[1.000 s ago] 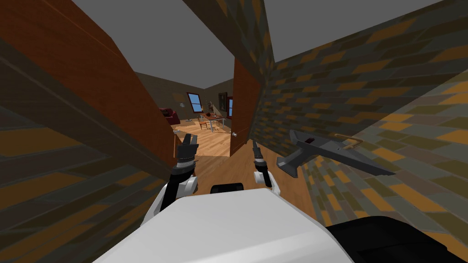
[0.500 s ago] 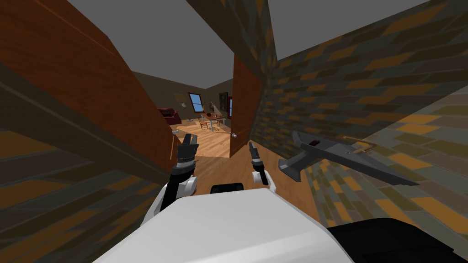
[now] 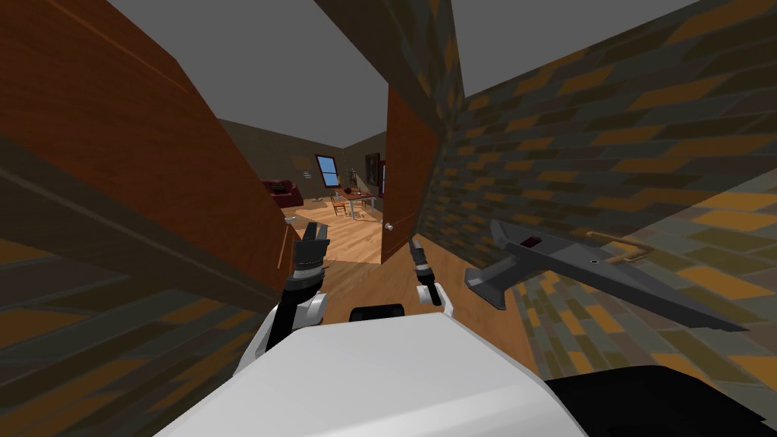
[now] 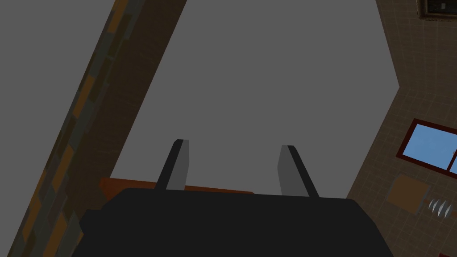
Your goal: Push the door open
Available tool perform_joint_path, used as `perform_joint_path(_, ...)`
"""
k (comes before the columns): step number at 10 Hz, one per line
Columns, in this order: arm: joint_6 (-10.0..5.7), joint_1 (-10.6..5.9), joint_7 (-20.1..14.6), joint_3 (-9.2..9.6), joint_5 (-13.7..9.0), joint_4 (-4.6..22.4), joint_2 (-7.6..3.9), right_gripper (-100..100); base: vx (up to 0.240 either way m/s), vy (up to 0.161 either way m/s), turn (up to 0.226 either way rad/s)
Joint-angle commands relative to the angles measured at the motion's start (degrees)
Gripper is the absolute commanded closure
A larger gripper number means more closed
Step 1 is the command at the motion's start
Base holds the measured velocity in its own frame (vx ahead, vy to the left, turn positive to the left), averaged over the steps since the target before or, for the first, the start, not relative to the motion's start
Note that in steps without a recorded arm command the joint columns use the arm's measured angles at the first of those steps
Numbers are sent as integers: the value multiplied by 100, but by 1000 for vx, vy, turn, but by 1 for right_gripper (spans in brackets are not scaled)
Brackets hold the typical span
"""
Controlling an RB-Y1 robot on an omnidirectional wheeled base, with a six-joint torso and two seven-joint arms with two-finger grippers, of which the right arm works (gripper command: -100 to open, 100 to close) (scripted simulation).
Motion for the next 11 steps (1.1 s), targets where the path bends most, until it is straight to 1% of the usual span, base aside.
perform_joint_path(1,-61,-128,204,42,94,286,7,-100,99,-69,65)
perform_joint_path(2,-95,-200,316,65,149,466,2,-100,90,-73,64)
perform_joint_path(3,-95,-200,316,65,149,501,2,-100,54,-53,13)
perform_joint_path(7,-232,-488,761,154,368,1187,-8,-100,72,-62,49)
perform_joint_path(11,-365,-770,1197,242,582,1961,-13,-100,95,-71,56)
